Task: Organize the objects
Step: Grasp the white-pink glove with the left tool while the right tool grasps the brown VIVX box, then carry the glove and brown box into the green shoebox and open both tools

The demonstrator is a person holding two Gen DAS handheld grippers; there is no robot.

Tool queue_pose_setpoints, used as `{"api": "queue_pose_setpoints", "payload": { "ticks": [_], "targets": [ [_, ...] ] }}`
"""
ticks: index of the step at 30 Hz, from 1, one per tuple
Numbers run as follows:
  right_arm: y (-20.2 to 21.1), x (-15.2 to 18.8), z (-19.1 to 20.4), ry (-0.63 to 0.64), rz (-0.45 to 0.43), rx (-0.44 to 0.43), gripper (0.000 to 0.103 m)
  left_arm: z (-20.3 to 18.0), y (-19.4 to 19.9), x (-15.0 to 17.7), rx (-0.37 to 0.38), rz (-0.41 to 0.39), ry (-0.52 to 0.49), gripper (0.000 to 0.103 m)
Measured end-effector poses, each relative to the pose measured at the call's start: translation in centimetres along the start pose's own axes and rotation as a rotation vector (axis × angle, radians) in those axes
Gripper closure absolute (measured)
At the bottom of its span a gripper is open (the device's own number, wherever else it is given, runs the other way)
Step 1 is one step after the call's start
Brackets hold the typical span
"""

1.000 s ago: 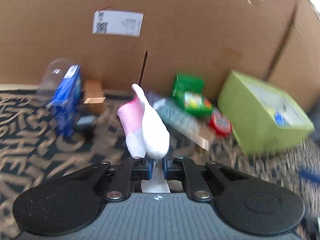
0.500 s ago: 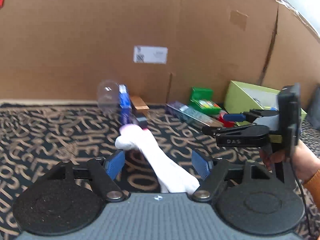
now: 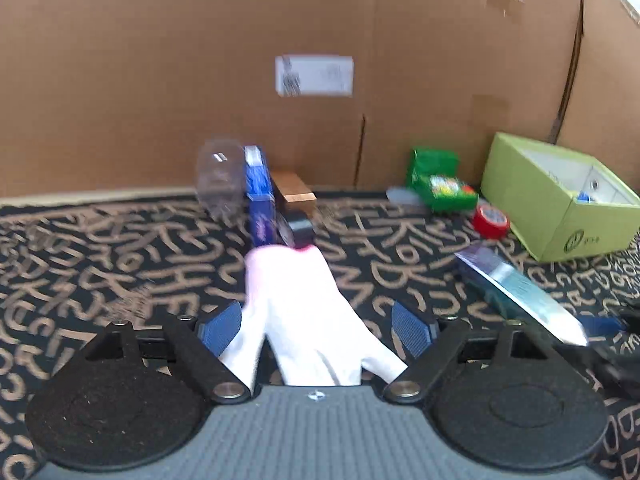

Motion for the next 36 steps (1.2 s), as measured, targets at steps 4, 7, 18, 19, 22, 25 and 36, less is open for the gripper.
{"api": "queue_pose_setpoints", "payload": {
  "ticks": [4,7,18,19,22,25,36],
  "targets": [
    [2.3,1.6,-0.5,0.003,0.021,0.0,0.058,-0.7,-2.4,0.7,0.036,0.063,0.021,0.017],
    [2.2,0.8,-0.6,0.021,-0.014,0.021,0.05,-1.1,-2.8,0.8,0.01,0.058,0.006,0.018],
    [0.3,1.3,-0.2,0.004,-0.019,0.001,0.065,-5.2,-1.0,1.0,0.052,0.052,-0.195,0.088],
    [0.9,1.7,-0.3,0.009,-0.018,0.015,0.065,-6.2,-0.5,1.1,0.092,0.046,-0.219,0.088],
    [3.1,3.4,-0.5,0.014,-0.011,0.048,0.065,-9.3,1.2,1.8,0.193,0.031,-0.283,0.088],
    [5.1,4.7,-0.9,0.003,0.005,0.06,0.065,-10.8,2.1,2.1,0.192,0.016,-0.314,0.087],
    [3.4,3.7,-0.1,-0.002,-0.012,0.043,0.053,-10.3,0.8,0.6,0.094,0.018,-0.287,0.035]
  ]
}}
Point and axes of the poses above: each gripper's, at about its wrist camera, not at the fingertips, and y roughly against the way its jaws point, z to its left, x to its underside, the point moved 9 cm from there along -y, roughly the way its jaws point, and after that the axes turned 15 degrees about -y, right-handed, at the moved point
